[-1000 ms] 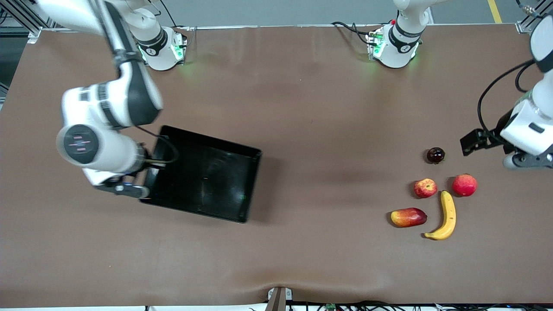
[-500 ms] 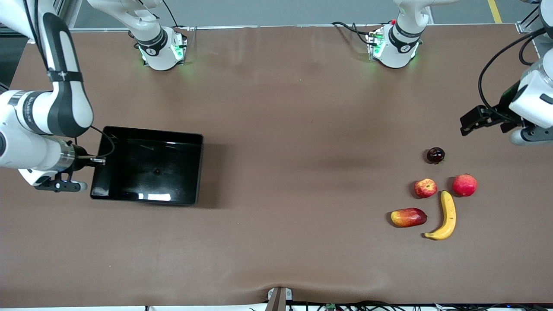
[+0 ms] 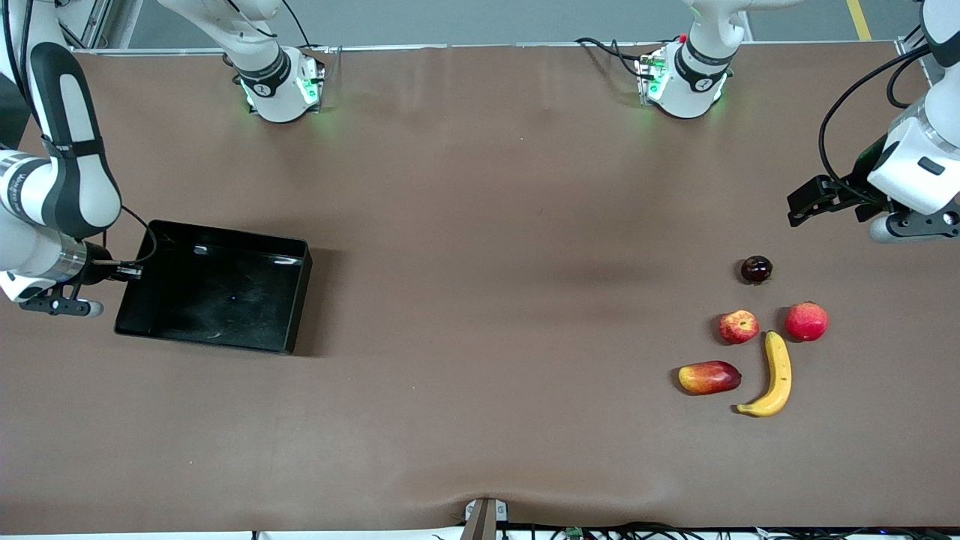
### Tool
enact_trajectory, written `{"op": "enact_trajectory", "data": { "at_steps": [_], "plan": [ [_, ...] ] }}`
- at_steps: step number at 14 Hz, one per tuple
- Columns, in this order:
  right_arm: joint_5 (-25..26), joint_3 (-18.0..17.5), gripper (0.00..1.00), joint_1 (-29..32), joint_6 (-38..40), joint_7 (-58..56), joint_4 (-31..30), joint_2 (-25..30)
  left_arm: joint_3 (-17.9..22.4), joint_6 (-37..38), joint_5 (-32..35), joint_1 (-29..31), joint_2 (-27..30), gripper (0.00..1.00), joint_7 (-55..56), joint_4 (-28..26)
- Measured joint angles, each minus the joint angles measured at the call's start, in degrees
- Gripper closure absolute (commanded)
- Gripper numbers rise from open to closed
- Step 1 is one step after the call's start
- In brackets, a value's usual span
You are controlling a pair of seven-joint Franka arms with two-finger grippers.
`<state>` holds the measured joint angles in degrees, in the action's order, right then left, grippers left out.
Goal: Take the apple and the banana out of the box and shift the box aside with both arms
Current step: 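Open the right gripper and lift it off the tray rim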
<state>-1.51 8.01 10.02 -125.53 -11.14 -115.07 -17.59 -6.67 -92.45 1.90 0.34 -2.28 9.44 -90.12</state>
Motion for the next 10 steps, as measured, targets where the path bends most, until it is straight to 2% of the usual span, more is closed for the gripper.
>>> {"op": "enact_trajectory", "data": {
  "at_steps": [1, 4, 6, 7, 8, 10],
  "plan": [
    [-0.9, 0.0, 1.0, 0.8, -0.9, -1.1, -0.6, -0.3, 0.0, 0.0, 0.0, -0.1, 0.0, 0.0, 0.0, 0.0],
    [-7.9, -0.1, 1.0, 4.1, -2.8, -10.8, -1.2, -2.9, 0.0, -0.4, 0.0, -0.1, 0.0, 0.0, 0.0, -0.2],
    [-9.4, 0.0, 1.0, 5.3, -3.9, -13.7, -1.2, -4.8, -0.1, -0.6, 0.0, -0.2, 0.0, 0.0, 0.0, -0.3],
    [-9.5, -0.1, 0.68, 5.4, -4.2, -14.1, -1.2, -5.3, -0.3, -0.6, 0.0, -0.2, 0.0, 0.0, 0.0, -0.3],
    [-9.6, -0.1, 0.01, 5.4, -4.1, -14.1, -1.2, -5.3, -0.6, -0.7, 0.0, -0.3, 0.0, 0.0, 0.1, -0.3],
    [-9.7, -0.3, 0.0, 5.4, -3.5, -14.3, -1.2, -5.3, -0.8, -0.7, 0.0, -0.4, 0.0, 0.0, 0.2, -0.3]
  ]
}}
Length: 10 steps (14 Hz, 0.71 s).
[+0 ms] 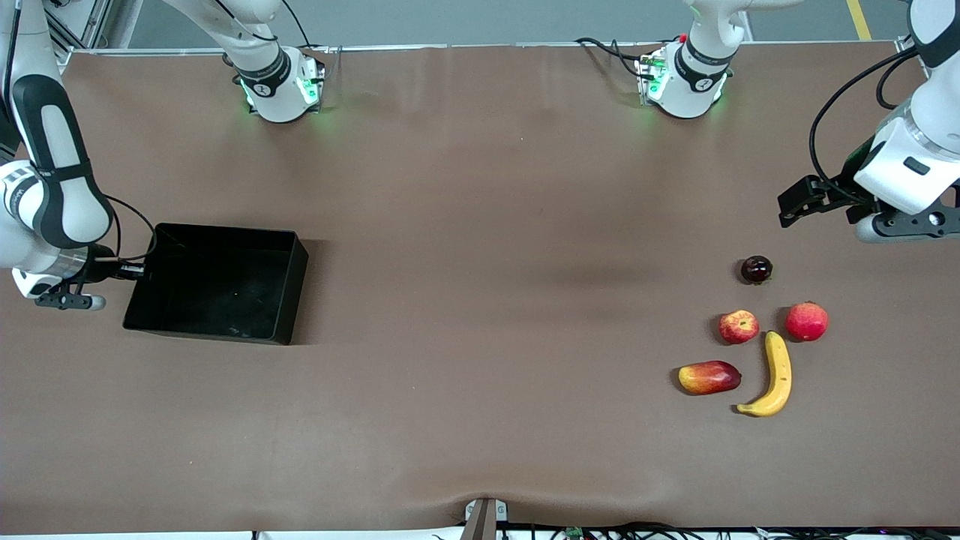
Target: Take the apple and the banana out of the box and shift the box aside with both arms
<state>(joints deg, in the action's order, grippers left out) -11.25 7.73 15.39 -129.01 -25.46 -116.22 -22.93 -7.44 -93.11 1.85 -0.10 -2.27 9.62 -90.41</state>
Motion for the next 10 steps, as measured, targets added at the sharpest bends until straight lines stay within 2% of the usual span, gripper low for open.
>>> {"op": "enact_trajectory", "data": {
  "at_steps": [2, 3, 5, 7, 10],
  "plan": [
    [0.0, 0.0, 0.0, 0.1, 3.9, -1.0, 1.3, 0.0, 0.0, 0.0, 0.0, 0.0, 0.0, 0.0, 0.0, 0.0],
    [0.0, 0.0, 0.0, 0.3, 8.4, -1.4, 3.5, 0.1, 0.0, 0.0, 0.0, 0.0, 0.0, 0.0, 0.0, 0.0],
    [-0.1, 0.0, 0.0, 0.8, 18.7, -1.8, 9.7, 0.1, 0.0, 0.0, 0.0, 0.0, 0.1, 0.0, 0.0, 0.0],
    [0.0, 0.1, 0.0, 1.6, 24.3, -2.0, 15.2, 0.0, 0.0, 0.0, 0.0, 0.0, 0.3, 0.0, 0.0, 0.0],
    [4.1, 0.0, 0.0, 2.8, 34.2, -2.9, 28.2, -0.5, 0.0, 0.0, 0.0, 0.1, 0.6, 0.0, 0.0, 0.0]
  ]
}}
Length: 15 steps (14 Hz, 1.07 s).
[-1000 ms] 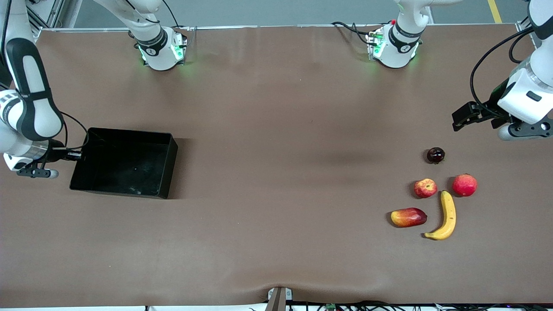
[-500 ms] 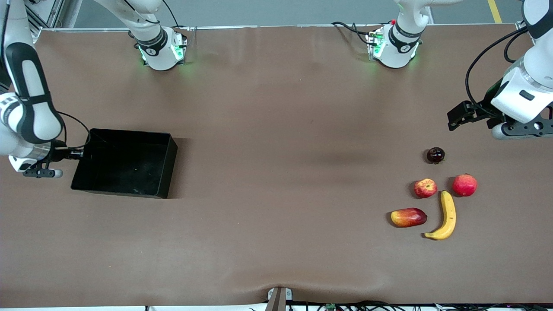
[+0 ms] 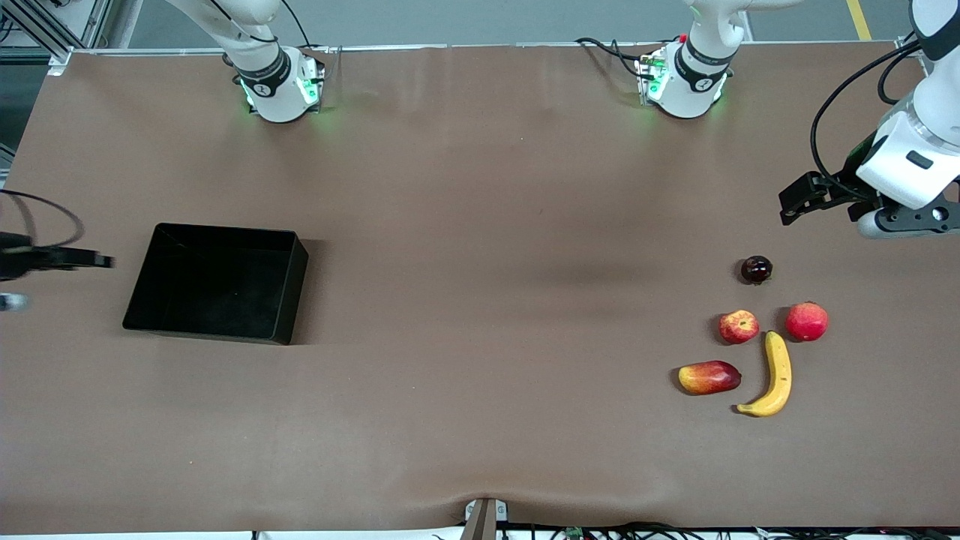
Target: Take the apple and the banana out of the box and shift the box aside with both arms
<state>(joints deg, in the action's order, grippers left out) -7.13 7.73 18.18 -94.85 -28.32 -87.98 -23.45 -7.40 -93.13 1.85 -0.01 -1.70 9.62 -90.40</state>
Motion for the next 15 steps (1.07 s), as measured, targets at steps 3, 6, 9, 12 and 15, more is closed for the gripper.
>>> {"op": "enact_trajectory", "data": {
  "at_steps": [3, 6, 9, 12, 15],
  "plan": [
    [2.4, -1.3, 0.0, -1.3, 6.8, -0.2, 9.6, -0.1, 0.0, 0.0, 0.0, 0.0, 0.0, 0.0, 0.0, 0.0],
    [2.8, -2.2, 0.0, -5.6, 14.1, 4.2, 17.1, 0.0, 0.0, 0.0, 0.0, 0.0, 0.0, 0.0, 0.0, 0.0],
    [2.9, -2.6, 0.0, -12.9, 18.9, 20.8, 20.4, 1.2, 0.0, -0.1, 0.0, 0.0, 0.0, 0.0, 0.0, 0.1],
    [3.2, -2.8, 0.0, -20.6, 19.9, 26.4, 21.5, 5.8, 0.0, -0.5, 0.0, 0.0, -0.3, 0.0, 0.0, 0.7],
    [8.2, -2.9, 0.0, -26.0, 19.6, 27.9, 21.3, 9.9, 0.0, -0.5, 0.0, -0.1, -0.9, 0.0, 0.0, 1.6]
  ]
}}
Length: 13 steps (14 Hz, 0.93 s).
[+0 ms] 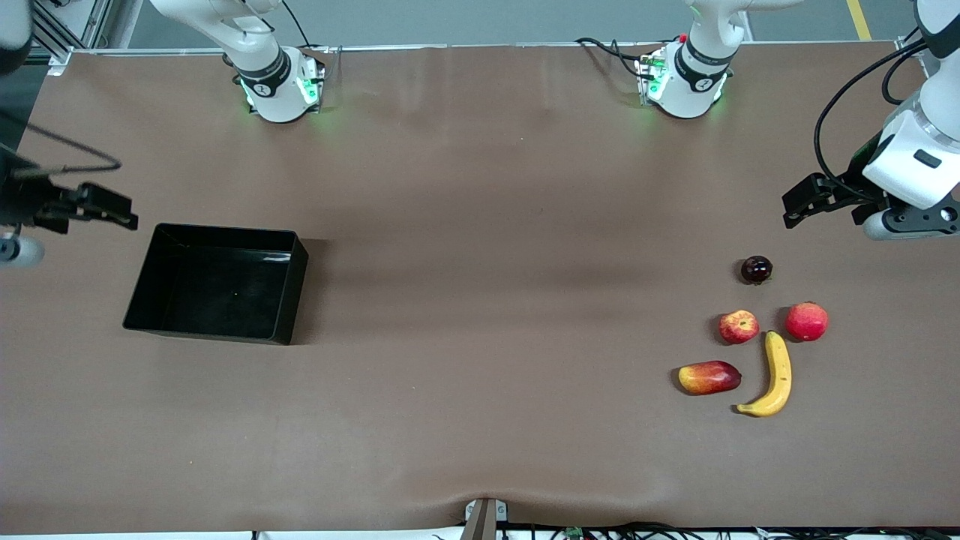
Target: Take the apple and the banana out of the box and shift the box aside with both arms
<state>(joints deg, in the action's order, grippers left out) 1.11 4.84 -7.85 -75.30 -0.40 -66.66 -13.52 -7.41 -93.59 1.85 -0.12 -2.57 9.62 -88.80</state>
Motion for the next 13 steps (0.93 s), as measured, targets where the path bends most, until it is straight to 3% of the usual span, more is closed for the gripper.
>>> {"op": "enact_trajectory", "data": {
  "at_steps": [3, 10, 13],
  "plan": [
    [-0.2, 0.7, 0.0, 2.5, -2.0, -4.0, -3.6, 2.1, 0.0, 0.0, 0.0, 0.0, -0.3, 0.0, 0.0, 0.2],
    [-0.6, 1.2, 0.0, 6.5, -13.9, -6.2, -23.2, 13.5, 0.2, 0.1, 0.0, 0.2, -0.3, 0.0, 0.0, 0.2],
    [-0.7, 1.1, 0.0, 6.5, -14.7, -6.2, -26.3, 16.5, 0.2, 0.1, 0.0, 0.1, -0.3, 0.0, 0.0, 0.4]
  ]
}}
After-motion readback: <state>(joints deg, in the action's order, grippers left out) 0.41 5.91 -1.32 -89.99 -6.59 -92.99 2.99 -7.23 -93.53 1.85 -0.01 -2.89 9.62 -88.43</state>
